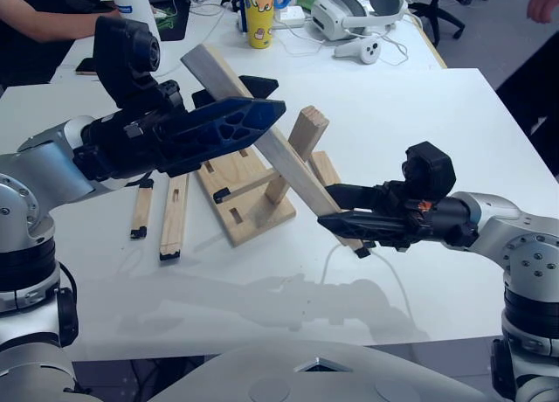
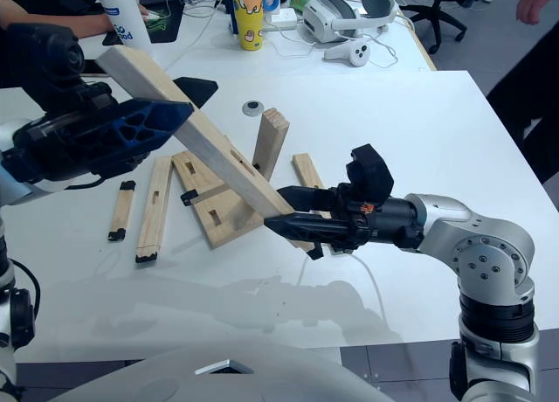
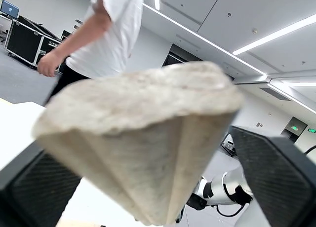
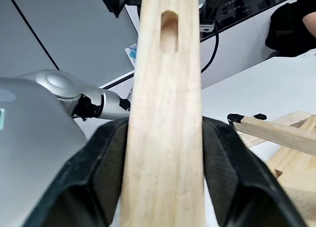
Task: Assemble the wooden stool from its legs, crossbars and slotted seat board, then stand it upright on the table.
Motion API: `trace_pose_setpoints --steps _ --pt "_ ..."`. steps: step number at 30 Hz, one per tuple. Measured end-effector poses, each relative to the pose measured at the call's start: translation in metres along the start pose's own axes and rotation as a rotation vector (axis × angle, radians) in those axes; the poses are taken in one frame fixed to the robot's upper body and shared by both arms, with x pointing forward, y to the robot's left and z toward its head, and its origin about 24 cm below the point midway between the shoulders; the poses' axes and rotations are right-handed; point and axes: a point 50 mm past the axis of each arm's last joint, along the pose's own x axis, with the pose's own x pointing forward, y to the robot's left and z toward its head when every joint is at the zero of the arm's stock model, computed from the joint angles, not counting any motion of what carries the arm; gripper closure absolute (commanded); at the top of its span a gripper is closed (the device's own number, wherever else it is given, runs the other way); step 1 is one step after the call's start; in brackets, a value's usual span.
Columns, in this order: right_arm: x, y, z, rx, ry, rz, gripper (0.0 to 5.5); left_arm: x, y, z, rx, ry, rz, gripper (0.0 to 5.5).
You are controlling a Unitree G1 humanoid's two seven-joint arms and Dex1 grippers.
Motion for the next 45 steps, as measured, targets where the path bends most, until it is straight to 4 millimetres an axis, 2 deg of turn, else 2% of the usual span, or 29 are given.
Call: trace_pose_setpoints --steps 9,16,25,26,31,36,43,45 --pt "-0.004 0.000 0.000 0.006 0.023 0.019 3.41 -0.002 0.002 -0.002 -0.010 0.032 -0.002 2.29" --pt "-0.008 -0.003 0.000 0.010 0.028 0.005 3.41 -0.005 0.004 -0.003 -0.013 0.061 0.008 3.42" --pt "-0.012 -0.004 -0.004 0.026 0.041 -0.002 3.41 -0.008 0.007 -0.005 -0.005 0.097 0.022 3.43" --pt "-0.012 -0.005 -0.004 0.030 0.037 -0.002 3.05 -0.008 0.007 -0.005 -0.002 0.099 0.023 3.43" --pt "-0.025 -0.013 -0.002 0.079 -0.020 -0.033 2.32 -0.014 0.010 -0.003 0.010 0.088 0.046 3.43" --pt "-0.032 -0.013 0.001 0.084 -0.052 -0.030 1.56 -0.018 0.009 -0.002 0.016 0.093 0.042 3.43" --pt "-0.068 -0.021 -0.022 0.108 -0.029 -0.247 1.50 -0.027 0.002 0.002 0.033 0.130 0.055 3.44" --pt "-0.070 -0.028 -0.029 0.039 0.057 -0.322 1.50 -0.033 -0.001 0.006 0.042 0.143 0.074 3.44"
